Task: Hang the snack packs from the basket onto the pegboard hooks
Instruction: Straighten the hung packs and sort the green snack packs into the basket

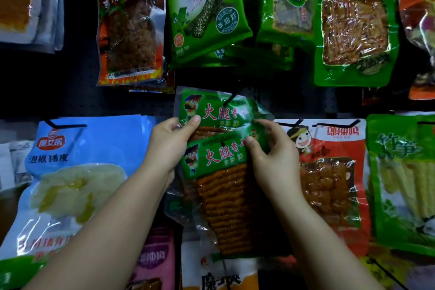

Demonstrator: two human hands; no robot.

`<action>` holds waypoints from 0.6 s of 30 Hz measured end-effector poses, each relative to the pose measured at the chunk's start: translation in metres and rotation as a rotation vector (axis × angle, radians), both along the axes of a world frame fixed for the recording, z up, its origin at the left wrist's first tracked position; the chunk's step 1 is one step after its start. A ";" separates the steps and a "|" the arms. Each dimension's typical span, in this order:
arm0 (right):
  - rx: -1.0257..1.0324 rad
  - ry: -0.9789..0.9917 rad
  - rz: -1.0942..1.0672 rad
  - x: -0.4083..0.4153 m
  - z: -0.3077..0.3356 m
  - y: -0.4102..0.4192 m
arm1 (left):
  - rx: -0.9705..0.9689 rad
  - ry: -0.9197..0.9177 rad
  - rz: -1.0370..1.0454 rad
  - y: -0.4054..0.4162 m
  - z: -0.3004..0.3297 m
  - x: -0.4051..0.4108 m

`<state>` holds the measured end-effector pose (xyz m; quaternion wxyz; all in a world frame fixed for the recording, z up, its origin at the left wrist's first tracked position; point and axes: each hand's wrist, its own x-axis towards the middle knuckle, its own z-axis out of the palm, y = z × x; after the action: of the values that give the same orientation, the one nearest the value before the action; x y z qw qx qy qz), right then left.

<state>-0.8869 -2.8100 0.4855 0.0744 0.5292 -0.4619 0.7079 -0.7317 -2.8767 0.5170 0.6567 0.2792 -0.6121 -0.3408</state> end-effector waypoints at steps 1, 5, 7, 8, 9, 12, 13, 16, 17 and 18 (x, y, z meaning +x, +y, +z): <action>0.021 -0.006 -0.001 -0.001 -0.002 -0.005 | 0.015 -0.003 0.007 -0.005 -0.001 -0.001; 0.120 -0.005 -0.043 -0.006 -0.006 -0.025 | 0.079 -0.008 0.063 -0.027 -0.006 -0.012; 0.161 0.005 -0.067 -0.008 -0.007 -0.034 | 0.090 -0.004 0.091 -0.038 -0.007 -0.017; 0.179 0.005 -0.075 -0.009 -0.006 -0.039 | 0.092 -0.004 0.102 -0.042 -0.007 -0.019; 0.196 0.000 -0.080 -0.010 -0.006 -0.043 | 0.099 -0.009 0.114 -0.047 -0.007 -0.021; 0.230 -0.005 -0.090 -0.014 -0.007 -0.052 | 0.115 -0.042 0.189 -0.060 -0.009 -0.024; 0.233 -0.004 -0.094 -0.014 -0.009 -0.054 | 0.115 -0.047 0.208 -0.063 -0.009 -0.025; 0.197 0.019 -0.120 -0.014 -0.017 -0.053 | 0.103 -0.054 0.247 -0.066 -0.012 -0.027; 0.178 0.032 -0.133 -0.013 -0.020 -0.051 | 0.098 -0.058 0.266 -0.066 -0.014 -0.027; 0.153 0.046 -0.150 -0.013 -0.023 -0.047 | 0.087 -0.061 0.285 -0.063 -0.016 -0.026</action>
<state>-0.8995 -2.8572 0.4621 0.0973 0.5135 -0.5510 0.6506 -0.7574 -2.9393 0.5008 0.6668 0.4017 -0.5705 -0.2619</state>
